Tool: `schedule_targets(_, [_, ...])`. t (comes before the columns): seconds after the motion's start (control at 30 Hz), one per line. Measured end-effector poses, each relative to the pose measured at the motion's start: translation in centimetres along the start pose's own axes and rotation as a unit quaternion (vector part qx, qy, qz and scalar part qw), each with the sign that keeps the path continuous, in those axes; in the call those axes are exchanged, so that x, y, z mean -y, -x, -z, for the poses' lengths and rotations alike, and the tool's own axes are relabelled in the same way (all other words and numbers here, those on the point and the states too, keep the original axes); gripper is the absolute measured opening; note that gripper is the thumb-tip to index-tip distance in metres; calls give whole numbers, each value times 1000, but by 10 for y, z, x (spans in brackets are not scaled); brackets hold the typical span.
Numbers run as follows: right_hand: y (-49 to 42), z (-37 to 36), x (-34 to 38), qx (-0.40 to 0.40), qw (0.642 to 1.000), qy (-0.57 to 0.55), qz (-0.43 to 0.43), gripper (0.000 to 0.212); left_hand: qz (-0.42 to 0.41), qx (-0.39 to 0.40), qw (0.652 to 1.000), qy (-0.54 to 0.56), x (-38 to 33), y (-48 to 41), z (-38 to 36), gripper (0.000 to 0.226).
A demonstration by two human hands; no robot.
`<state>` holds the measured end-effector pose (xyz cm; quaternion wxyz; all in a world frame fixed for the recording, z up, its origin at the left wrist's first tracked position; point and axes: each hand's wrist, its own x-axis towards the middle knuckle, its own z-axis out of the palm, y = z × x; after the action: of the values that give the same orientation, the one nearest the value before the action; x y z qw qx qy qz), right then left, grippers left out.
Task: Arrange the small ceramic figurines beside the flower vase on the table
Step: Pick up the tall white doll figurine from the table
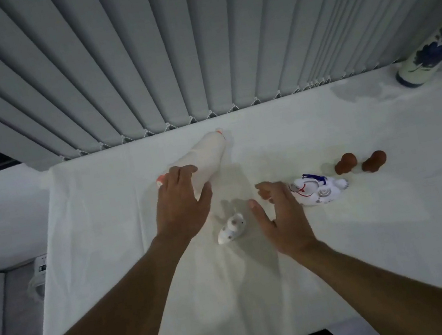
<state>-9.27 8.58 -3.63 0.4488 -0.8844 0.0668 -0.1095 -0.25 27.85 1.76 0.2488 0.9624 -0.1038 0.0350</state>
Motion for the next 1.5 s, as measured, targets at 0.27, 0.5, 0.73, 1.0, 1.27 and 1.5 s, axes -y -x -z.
schedule_targets(0.27, [-114,-25,23,102,978,-54,-171,58,62,90,989,-100,-1,-49,-2,72])
schedule_targets(0.5, [-159,-52,20,248,927,-55,-277,69,105,149,970,-160,7,-71,-25,79])
schedule_targets(0.73, [-173,-66,19,219,885,-234,-338,14,173,148,966,-124,13,-83,-26,84])
schedule_targets(1.0, [-183,-29,37,296,807,-361,-362,50,156,96,975,126,16,-80,-6,86])
schedule_targets(1.27, [-173,-14,71,167,896,-328,-249,47,96,74,972,202,3,-79,-1,70])
schedule_targets(1.5, [-145,-26,64,122,932,-280,-195,57,116,104,961,227,15,-63,-8,65])
